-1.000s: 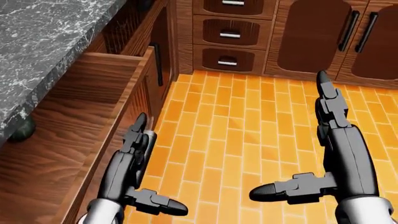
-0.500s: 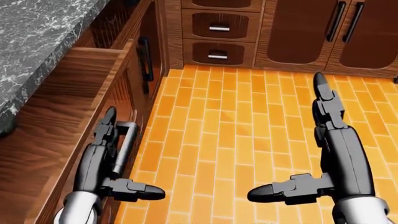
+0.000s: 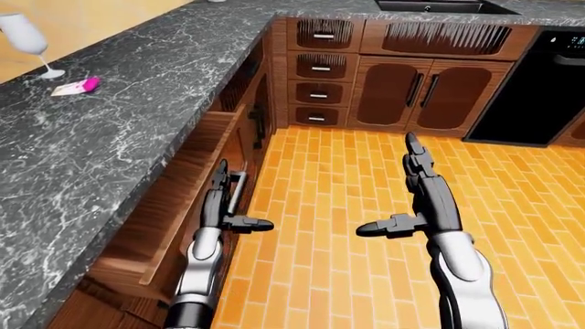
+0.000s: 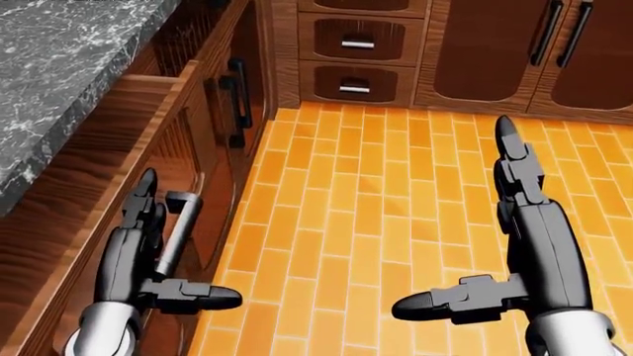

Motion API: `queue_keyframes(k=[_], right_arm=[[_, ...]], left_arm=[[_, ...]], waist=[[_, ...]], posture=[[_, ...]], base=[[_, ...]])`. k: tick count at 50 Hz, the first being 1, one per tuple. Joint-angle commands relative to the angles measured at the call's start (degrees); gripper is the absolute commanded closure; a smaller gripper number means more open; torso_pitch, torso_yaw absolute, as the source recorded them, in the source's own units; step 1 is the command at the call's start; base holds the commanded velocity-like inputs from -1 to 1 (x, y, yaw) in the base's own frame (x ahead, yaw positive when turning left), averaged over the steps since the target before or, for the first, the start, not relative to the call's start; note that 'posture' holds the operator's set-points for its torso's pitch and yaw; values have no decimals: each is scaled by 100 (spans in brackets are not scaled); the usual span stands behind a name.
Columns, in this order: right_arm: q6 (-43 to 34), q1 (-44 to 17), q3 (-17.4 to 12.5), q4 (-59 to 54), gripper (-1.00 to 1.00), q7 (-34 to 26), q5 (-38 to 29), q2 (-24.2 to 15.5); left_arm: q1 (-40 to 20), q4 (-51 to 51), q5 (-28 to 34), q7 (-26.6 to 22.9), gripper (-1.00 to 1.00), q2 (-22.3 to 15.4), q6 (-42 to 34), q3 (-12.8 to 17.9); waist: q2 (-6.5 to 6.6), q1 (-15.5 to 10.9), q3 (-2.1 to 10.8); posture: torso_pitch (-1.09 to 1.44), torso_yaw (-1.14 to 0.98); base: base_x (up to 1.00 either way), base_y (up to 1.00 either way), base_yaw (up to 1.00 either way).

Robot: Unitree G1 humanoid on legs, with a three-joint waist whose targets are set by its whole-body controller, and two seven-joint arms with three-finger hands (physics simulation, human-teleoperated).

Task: Close the right drawer.

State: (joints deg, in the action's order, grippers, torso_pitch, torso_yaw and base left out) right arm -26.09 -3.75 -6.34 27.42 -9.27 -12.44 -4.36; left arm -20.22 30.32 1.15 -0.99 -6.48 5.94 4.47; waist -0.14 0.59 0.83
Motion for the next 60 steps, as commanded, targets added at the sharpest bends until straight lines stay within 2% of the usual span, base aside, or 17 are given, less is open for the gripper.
queue_keyframes(k=[1,9,14,15,17,27,29,32,58,59,60], right_arm=[[155,-114,-3,245,-100,32,-7,-24],[147,-117,-5,256,-100,29,-12,-22],[134,-122,-14,274,-100,23,-8,-29],[155,-109,-16,259,-100,28,-2,-25],[176,-91,-20,250,-100,34,6,-20],[188,-60,-32,275,-100,34,14,-19],[187,-64,-30,275,-100,31,15,-21],[198,-58,-30,272,-100,32,19,-19],[218,-97,-27,204,-100,46,37,-27],[158,-170,9,190,-100,34,5,-42],[154,-175,7,185,-100,34,3,-40]], left_arm=[[15,-94,-43,153,-100,-104,-165,183],[59,-226,-105,196,-100,-153,-285,227],[18,-5,-101,206,-100,-150,-107,229],[27,-193,-111,205,-100,-158,-294,226],[-3,19,-97,215,-100,-158,-113,233],[-69,199,-208,301,-100,-319,-18,373],[-34,-21,-214,336,-100,-356,-220,390],[-67,224,-234,369,-100,-391,-19,429],[-112,316,-391,607,-100,-707,-37,668],[-198,805,-458,638,-100,-793,235,791],[-237,942,-488,649,-100,-825,313,790]], waist=[[-18,-28,63],[-12,-25,63],[-10,-28,60],[-8,-30,60],[-2,-25,64],[-5,-21,39],[0,-17,48],[-3,-4,37],[36,13,60],[36,14,58],[28,10,36]], posture=[[0,0],[0,0],[0,0],[0,0],[0,0],[0,0],[0,0],[0,0],[0,0],[0,0],[0,0]], base=[[0,0,0],[0,0,0],[0,0,0],[0,0,0],[0,0,0],[0,0,0],[0,0,0],[0,0,0],[0,0,0],[0,0,0],[0,0,0]])
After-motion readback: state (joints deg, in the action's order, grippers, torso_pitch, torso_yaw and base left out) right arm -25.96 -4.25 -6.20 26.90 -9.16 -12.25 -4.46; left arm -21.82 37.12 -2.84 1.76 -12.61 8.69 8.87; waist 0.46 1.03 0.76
